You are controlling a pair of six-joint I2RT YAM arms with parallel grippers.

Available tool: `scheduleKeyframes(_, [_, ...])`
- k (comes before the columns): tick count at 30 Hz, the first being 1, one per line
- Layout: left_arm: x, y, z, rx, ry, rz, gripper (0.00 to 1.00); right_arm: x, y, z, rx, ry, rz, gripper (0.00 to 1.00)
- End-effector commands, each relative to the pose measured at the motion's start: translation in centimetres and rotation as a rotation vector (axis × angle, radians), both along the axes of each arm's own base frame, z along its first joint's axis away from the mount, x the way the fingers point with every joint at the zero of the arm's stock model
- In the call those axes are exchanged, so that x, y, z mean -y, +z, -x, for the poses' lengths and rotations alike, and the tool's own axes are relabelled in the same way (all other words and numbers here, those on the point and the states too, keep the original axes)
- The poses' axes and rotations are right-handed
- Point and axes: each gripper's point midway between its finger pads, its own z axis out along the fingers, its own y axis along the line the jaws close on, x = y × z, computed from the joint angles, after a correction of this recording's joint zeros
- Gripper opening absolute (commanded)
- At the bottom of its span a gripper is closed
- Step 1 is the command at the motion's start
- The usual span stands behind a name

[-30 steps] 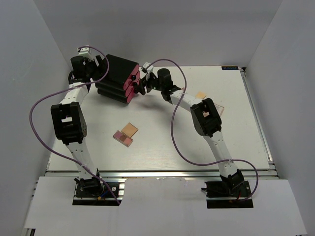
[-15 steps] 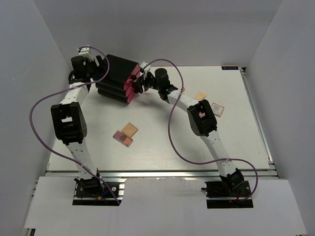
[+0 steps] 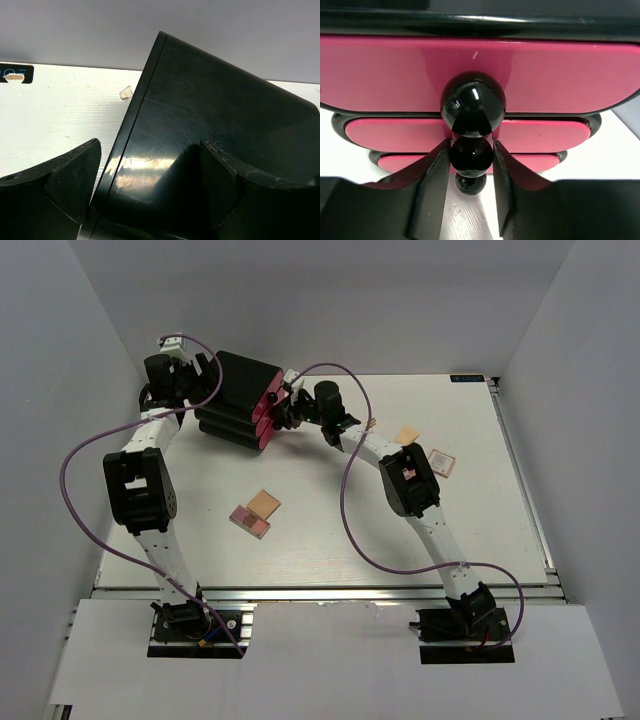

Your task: Organize the makeup

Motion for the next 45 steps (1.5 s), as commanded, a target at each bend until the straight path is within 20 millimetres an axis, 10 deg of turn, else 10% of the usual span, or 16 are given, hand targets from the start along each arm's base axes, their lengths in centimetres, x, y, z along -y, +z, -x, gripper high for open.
scheduleKeyframes(1, [3.9,-10.8,5.9,-0.384,-0.100,0.042,0.87,-0.9,1.4,0.9,0.066,0.070,-0.037,0.39])
scheduleKeyframes(18, [4.3,-9.8,8.8,-0.348,-0.186,0.010,0.87,-3.4,3.7,12.9,0.007,0.198,-0.034,0.22])
scheduleKeyframes(28, [3.0,-9.4,11.4,-0.327,-0.180,-0.004,0.89,-5.3,4.1,13.3,-0.105,-0.002,-0.045,0.20])
scheduleKeyframes(45, [-1.0,-3.4,6.8,-0.183,0.090,0.038,0.98,-0.1,3.6,16.8,-0.206,-0.086,-0.029,0.14])
